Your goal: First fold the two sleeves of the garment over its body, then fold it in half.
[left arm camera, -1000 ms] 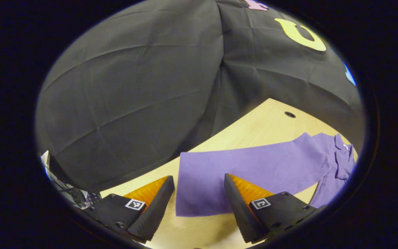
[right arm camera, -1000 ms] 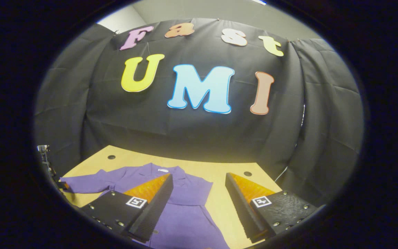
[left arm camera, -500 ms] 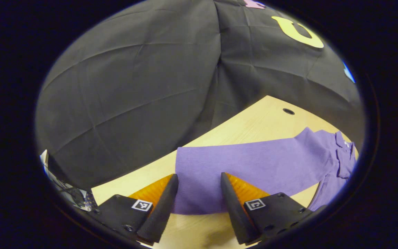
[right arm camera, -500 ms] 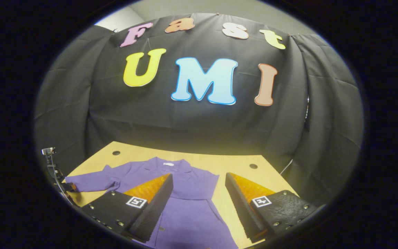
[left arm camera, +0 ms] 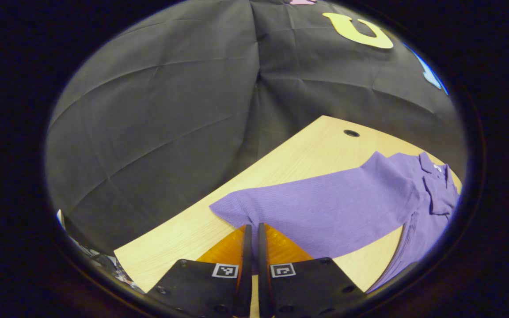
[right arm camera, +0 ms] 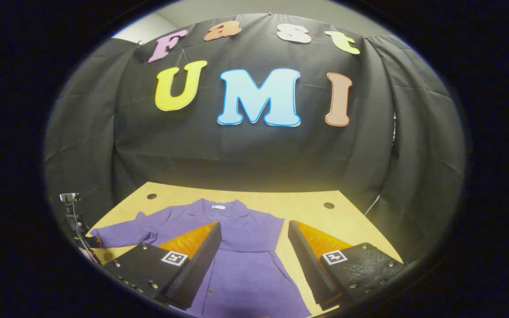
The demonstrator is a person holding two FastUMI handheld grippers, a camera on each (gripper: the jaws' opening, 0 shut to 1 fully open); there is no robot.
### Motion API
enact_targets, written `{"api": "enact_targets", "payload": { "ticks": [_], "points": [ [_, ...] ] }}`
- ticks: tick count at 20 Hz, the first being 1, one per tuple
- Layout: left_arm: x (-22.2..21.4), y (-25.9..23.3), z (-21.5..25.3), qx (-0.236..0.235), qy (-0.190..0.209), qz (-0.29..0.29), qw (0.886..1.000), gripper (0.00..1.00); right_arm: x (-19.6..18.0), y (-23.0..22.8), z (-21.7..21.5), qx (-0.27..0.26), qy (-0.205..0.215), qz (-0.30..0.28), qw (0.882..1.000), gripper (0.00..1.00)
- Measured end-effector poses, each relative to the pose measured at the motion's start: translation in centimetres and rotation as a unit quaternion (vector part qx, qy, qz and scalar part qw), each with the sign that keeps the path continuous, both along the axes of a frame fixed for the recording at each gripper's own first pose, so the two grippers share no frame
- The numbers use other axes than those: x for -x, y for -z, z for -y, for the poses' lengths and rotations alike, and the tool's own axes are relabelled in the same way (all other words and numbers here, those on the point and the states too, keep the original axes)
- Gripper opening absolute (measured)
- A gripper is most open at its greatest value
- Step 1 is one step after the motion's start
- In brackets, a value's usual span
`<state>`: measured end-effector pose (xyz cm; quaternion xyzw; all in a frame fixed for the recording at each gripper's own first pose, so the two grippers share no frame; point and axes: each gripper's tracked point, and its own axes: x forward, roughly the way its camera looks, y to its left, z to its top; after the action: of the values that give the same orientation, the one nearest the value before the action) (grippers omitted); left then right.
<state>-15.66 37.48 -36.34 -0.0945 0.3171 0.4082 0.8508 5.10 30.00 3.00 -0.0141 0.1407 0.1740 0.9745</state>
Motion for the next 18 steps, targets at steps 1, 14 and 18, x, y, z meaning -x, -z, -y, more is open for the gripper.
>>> {"api": "enact_targets", "payload": {
  "ticks": [1, 14, 18],
  "points": [
    [-0.2, 0.1, 0.4, 0.011, 0.006, -0.003, 1.000, 0.12, -0.1, 0.2, 0.3, -0.002, 0.002, -0.003, 1.000, 0.95],
    [-12.0, -11.0, 10.1, 0.076, 0.107, 0.119, 0.984, 0.06, -1.0, 2.5, 6.0, -0.013, 0.032, -0.016, 0.999, 0.95],
    [-16.4, -13.8, 15.3, 0.068, 0.173, 0.126, 0.974, 0.06, -1.2, 3.7, 7.8, -0.043, 0.050, -0.033, 0.997, 0.95]
  ]
}}
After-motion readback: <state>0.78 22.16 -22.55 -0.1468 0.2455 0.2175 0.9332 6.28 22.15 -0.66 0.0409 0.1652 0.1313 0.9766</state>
